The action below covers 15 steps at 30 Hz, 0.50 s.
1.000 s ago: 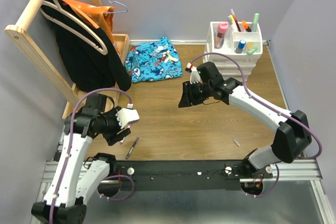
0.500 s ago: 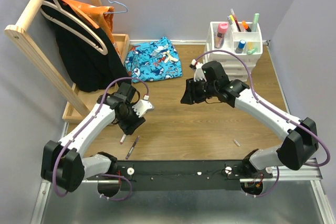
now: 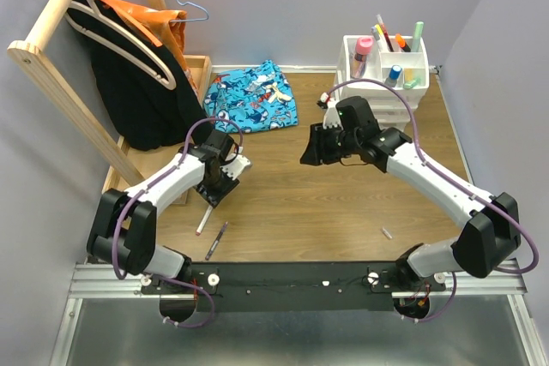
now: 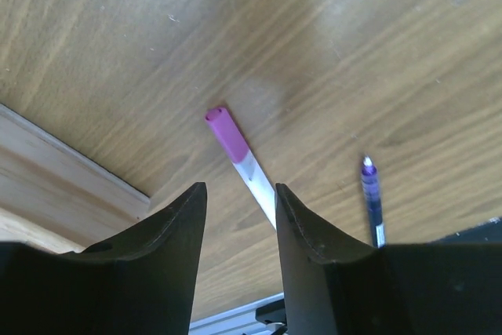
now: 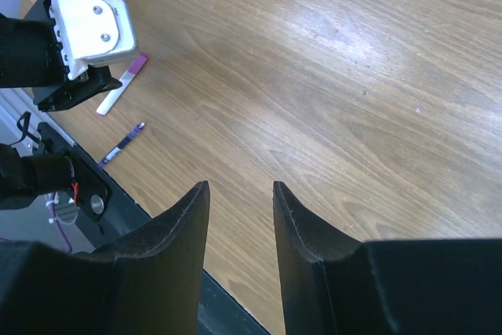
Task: Sort the stationery into containers
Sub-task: Pick up the pen from the center of the board.
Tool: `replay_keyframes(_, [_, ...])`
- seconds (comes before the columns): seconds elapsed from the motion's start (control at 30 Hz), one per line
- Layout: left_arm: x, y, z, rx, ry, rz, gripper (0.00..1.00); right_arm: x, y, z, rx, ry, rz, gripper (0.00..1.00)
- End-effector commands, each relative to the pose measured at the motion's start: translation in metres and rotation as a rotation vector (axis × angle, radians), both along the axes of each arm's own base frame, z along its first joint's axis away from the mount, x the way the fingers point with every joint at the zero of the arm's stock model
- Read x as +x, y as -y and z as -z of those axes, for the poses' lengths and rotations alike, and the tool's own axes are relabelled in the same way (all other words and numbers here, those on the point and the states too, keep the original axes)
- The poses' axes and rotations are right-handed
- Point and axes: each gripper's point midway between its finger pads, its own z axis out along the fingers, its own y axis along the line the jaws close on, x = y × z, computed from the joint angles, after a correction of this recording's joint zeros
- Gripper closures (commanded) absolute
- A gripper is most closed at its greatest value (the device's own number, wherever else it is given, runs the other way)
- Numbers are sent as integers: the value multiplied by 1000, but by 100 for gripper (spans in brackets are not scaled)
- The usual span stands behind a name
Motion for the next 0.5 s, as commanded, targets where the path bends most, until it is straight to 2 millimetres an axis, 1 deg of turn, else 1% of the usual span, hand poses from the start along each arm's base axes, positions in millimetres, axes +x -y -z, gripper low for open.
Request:
replay_keyframes(0.0, [19,3,4,18,42,-34,52,1,10,-3,0,8,37,55])
replay_keyframes(0.1, [19,6,12,10,16,-40,54,1,13,-1,-2,2,42,55])
replay_keyframes(0.2, [14,10,21,-1,-34,-30,57,0,17,1,-5,-4,46,55])
replay_keyframes(0.3, [13,12,29,2,-67,-38,58,1,18,-2,-4,3,46,55])
replay_keyframes(0.4, [13,14,34,2,-84,-48,61,3,22,-6,-6,17,55,55])
replay_keyframes(0.47, [13,13,39,11,-100,-44,65,7,25,-9,-8,29,65,55])
